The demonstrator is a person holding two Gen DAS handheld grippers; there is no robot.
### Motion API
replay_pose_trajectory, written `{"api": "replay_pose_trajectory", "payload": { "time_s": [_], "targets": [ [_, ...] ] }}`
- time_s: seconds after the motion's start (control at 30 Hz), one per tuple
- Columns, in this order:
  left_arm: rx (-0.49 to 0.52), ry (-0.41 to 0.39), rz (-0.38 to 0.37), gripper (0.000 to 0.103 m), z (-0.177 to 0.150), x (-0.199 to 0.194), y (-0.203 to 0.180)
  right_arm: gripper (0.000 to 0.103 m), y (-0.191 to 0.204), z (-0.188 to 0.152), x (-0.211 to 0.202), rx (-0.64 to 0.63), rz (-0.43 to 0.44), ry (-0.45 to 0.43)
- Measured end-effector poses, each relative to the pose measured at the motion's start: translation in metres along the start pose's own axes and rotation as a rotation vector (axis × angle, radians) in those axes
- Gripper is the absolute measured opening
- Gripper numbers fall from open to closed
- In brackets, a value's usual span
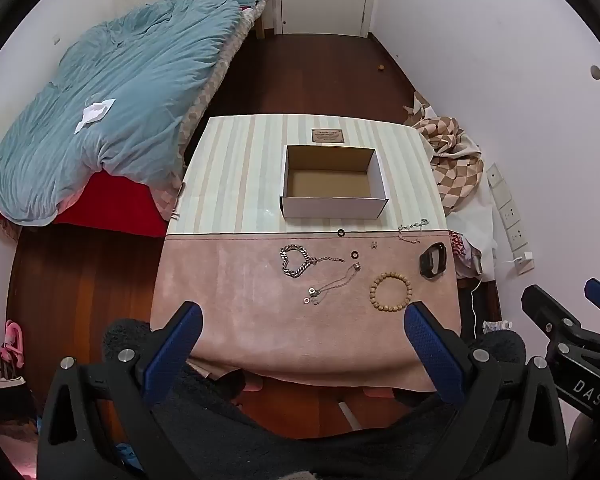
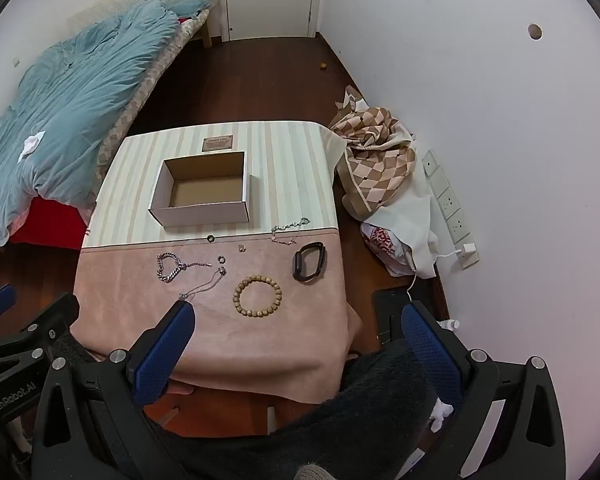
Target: Organize jewelry
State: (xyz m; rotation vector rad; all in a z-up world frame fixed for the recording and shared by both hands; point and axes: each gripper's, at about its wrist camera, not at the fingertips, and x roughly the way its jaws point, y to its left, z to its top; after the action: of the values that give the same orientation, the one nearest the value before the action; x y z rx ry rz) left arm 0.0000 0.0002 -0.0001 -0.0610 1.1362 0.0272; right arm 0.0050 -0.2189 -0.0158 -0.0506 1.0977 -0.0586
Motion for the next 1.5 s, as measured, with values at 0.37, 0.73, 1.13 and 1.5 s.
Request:
{"api": "replay_pose_trajectory", "payload": {
  "time_s": [0.37, 0.73, 1.13, 1.5],
  "targets": [
    [0.003, -0.007, 0.008, 0.103, 0.000, 0.000, 0.001, 0.103, 0.000, -0.005, -0.004, -0.002, 0.003, -0.013],
    [0.003, 0.005, 0.005, 0.103, 0.001, -0.003, -0.002, 0.103, 0.004, -0.001, 0.003, -0.020, -0.008, 0.002],
    [0.008, 0.018, 0.005, 0.103, -0.002, 0.003, -0.002, 0.103, 0.002, -0.002, 0.011, -0.022, -0.007, 0.022],
    [0.008, 0.019, 0.009, 0.103, -0.003, 0.006, -0.001, 0.103, 0.002, -0.002, 0.012, -0.024, -0.007, 0.023]
  ]
}}
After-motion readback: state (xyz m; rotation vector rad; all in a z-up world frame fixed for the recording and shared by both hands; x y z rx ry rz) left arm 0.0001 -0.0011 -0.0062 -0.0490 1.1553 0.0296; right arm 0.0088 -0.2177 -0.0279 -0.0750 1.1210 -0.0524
